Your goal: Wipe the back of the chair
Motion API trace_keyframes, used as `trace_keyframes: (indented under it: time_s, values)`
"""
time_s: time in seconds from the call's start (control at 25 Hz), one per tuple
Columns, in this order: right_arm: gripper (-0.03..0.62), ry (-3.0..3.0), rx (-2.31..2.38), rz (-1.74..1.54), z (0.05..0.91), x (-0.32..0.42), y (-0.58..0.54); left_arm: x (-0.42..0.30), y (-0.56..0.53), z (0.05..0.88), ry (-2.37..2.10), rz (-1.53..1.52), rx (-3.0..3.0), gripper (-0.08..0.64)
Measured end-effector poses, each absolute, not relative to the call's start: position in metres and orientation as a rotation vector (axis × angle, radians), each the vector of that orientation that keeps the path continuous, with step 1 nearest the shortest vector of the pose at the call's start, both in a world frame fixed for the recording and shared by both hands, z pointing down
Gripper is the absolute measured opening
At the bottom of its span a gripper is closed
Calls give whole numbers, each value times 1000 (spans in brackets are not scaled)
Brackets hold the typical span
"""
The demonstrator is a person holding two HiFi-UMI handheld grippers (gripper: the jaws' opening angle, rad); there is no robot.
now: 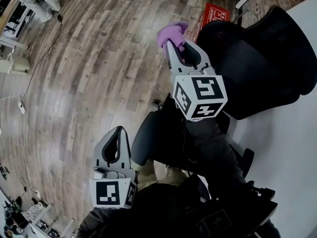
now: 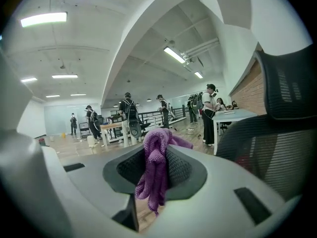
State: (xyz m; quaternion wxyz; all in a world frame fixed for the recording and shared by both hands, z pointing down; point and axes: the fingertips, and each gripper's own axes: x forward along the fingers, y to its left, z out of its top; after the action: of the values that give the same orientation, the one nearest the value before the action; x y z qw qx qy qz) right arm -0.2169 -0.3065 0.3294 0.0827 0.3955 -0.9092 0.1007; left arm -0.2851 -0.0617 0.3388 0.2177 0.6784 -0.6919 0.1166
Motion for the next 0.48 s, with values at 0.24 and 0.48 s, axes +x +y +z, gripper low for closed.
trace_keyframes:
  time_s: [0.24,0.48]
  values:
    - [95,-2759,1094,316,340,-230,-285,-283,-44,350,-1944,330,1837,9]
    - [95,-2720,1108,363,366,-203,-282,-261,-46,364,-1886,363,1854,9]
